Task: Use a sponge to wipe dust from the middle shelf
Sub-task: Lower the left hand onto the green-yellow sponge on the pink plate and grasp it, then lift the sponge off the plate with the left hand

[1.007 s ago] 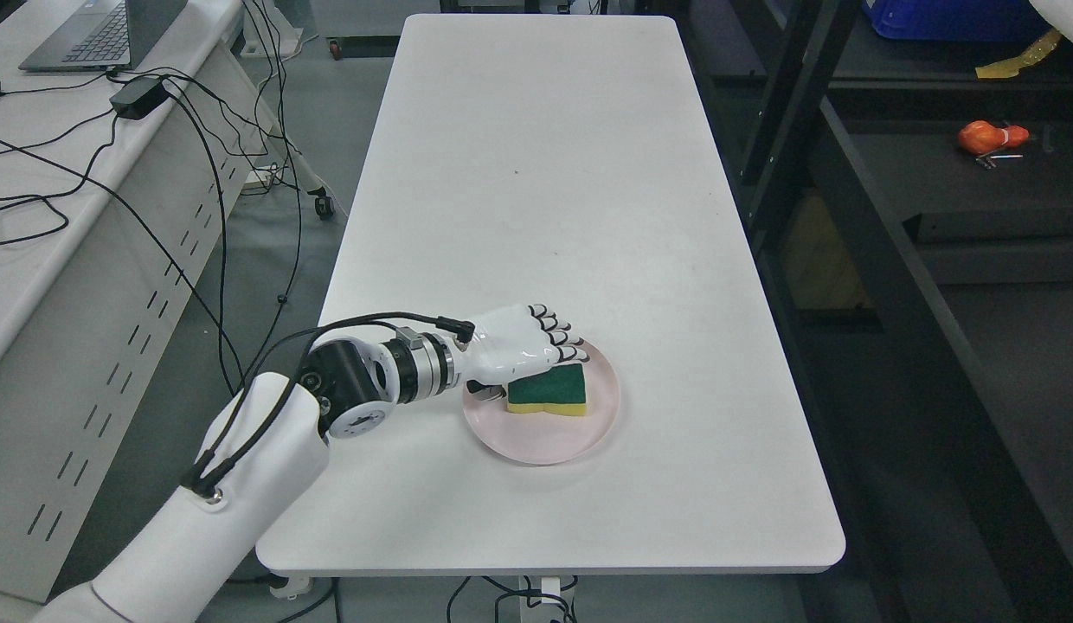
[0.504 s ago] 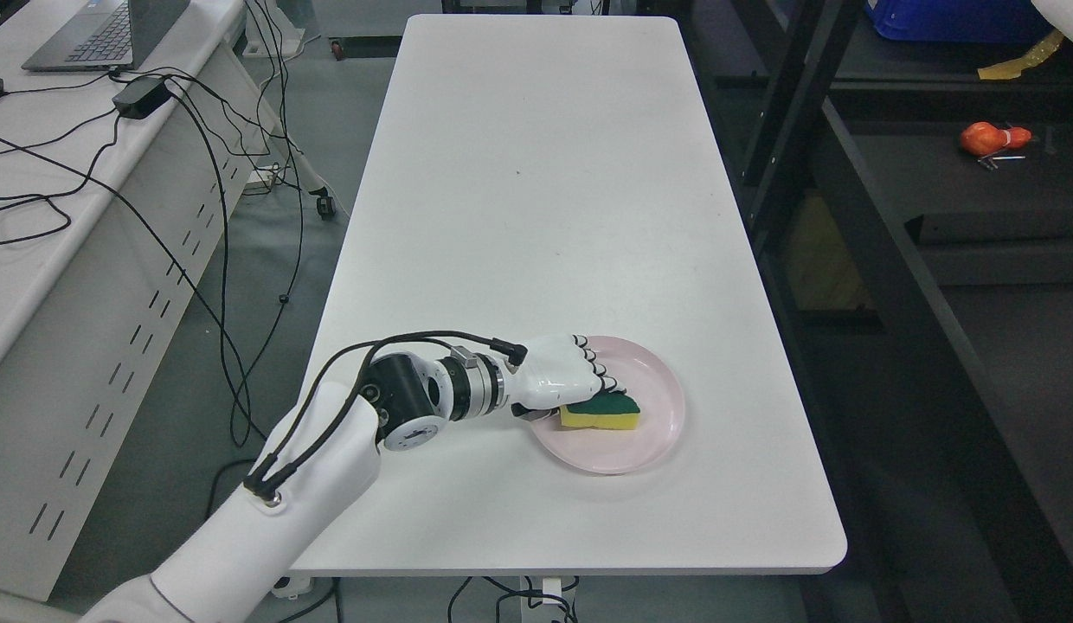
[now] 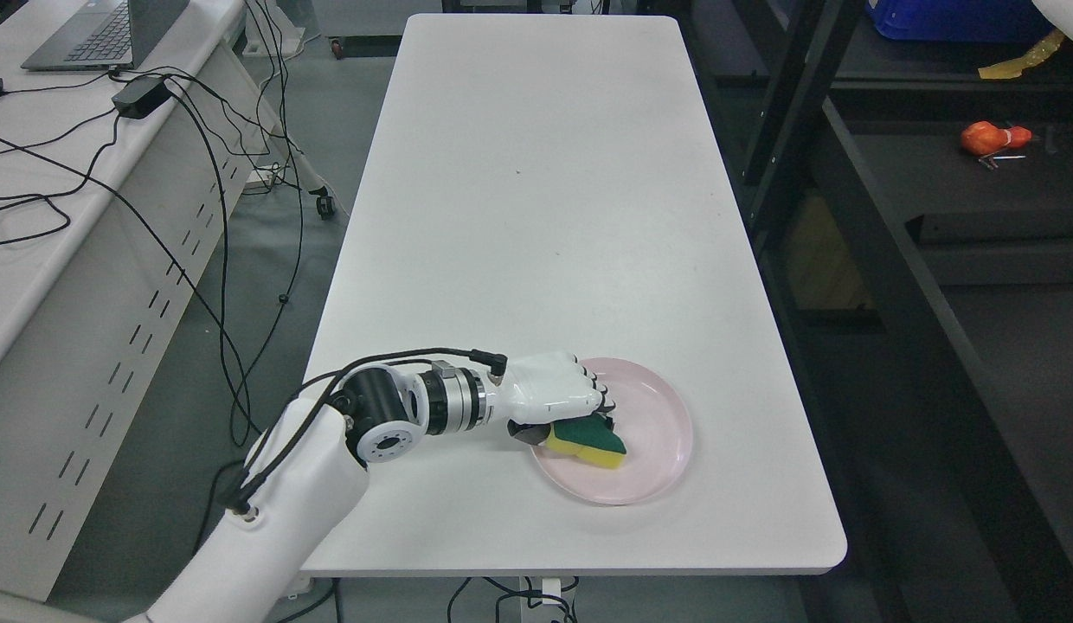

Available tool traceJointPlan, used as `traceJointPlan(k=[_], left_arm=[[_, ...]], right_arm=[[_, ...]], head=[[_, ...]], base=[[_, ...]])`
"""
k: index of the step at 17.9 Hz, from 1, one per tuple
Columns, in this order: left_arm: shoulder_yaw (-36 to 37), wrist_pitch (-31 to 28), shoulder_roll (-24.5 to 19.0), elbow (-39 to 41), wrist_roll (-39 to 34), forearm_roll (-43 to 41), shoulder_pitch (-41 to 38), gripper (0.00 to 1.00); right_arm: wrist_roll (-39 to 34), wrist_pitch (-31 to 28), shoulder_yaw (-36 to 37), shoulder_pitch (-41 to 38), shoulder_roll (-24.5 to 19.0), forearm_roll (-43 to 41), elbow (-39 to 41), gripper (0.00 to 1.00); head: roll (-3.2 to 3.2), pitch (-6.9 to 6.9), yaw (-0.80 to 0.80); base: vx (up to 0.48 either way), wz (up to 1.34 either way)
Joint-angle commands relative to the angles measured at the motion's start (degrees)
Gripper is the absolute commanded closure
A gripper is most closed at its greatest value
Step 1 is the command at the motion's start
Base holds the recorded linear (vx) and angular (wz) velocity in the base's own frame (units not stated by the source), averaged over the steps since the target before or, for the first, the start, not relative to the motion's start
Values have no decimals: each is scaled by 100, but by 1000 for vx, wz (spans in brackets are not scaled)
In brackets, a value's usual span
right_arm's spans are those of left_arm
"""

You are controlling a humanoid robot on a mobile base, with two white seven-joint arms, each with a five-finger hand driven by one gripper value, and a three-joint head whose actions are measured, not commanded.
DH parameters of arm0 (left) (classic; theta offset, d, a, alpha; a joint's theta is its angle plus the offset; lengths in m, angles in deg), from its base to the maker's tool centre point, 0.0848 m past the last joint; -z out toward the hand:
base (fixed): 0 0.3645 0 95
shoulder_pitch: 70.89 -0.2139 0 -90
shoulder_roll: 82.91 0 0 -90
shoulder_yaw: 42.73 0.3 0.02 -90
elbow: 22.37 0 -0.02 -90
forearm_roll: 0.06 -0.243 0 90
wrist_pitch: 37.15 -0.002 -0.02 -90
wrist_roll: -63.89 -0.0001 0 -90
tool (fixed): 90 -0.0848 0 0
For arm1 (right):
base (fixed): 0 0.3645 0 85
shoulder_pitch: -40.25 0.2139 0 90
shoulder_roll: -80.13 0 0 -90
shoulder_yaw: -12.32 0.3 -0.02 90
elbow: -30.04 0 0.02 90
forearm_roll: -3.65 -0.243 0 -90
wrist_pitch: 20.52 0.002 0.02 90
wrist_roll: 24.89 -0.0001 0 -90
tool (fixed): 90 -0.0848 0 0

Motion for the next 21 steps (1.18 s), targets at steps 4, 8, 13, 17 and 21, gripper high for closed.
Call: traceJointPlan(k=[4, 8, 13, 17, 21], left_arm=[[-2550, 167, -92, 117, -93, 1512, -283, 100], [-2876, 141, 4, 539, -172, 2485, -335, 100], [-3876, -78, 906, 619, -1058, 3586, -616, 98], [-3678, -245, 906, 628, -1551, 4841, -1045, 98], [-3492, -1026, 906, 978, -2419, 5598, -1627, 99]], right_arm=[[1, -2, -7, 0, 100, 0, 100, 0], [1, -2, 1, 0, 100, 0, 100, 0], [1, -2, 1, 0, 100, 0, 100, 0], [1, -2, 1, 0, 100, 0, 100, 0], [1, -2, 1, 0, 100, 0, 100, 0]], head=[[0, 0, 0], [0, 0, 0], [0, 0, 0], [0, 0, 0], [0, 0, 0]], base=[[0, 0], [0, 0], [0, 0], [-9, -35], [-72, -279]])
